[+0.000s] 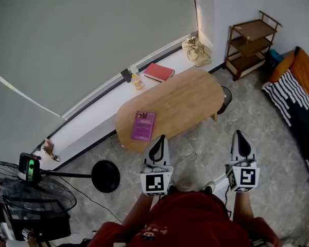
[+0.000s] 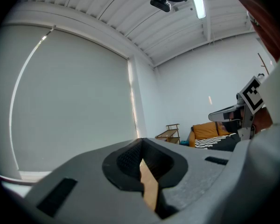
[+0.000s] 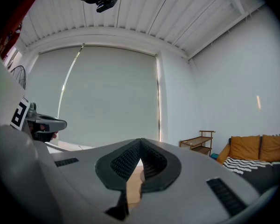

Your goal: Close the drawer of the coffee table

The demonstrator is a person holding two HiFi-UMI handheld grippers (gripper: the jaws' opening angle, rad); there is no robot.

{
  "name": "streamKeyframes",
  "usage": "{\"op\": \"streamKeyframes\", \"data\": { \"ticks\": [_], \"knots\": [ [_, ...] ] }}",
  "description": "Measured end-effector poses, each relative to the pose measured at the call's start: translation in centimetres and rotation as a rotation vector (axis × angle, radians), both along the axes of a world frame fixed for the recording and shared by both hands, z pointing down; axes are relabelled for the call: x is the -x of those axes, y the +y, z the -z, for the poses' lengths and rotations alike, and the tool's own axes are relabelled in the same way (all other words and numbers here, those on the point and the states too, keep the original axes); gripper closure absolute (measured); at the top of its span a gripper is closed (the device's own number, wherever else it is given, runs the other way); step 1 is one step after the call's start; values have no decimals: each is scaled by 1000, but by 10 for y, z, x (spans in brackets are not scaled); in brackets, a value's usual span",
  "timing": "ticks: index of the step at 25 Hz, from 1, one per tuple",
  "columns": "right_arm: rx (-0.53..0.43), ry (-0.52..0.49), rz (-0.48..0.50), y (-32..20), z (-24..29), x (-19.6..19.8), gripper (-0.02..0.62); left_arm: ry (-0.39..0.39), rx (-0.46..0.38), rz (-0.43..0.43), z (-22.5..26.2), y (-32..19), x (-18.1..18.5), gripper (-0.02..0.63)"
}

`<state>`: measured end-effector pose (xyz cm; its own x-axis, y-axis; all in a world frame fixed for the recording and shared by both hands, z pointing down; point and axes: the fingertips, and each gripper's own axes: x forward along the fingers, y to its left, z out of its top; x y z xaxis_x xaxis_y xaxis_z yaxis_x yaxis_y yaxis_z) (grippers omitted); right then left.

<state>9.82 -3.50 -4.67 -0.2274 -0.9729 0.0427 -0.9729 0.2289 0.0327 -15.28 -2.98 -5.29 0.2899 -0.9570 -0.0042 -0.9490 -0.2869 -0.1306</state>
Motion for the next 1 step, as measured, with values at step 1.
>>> {"op": "streamKeyframes", "data": {
  "ticks": [1],
  "knots": [
    [2, -2, 2, 1, -2, -1, 598, 0, -5, 1, 0, 1, -1, 600]
  ]
}}
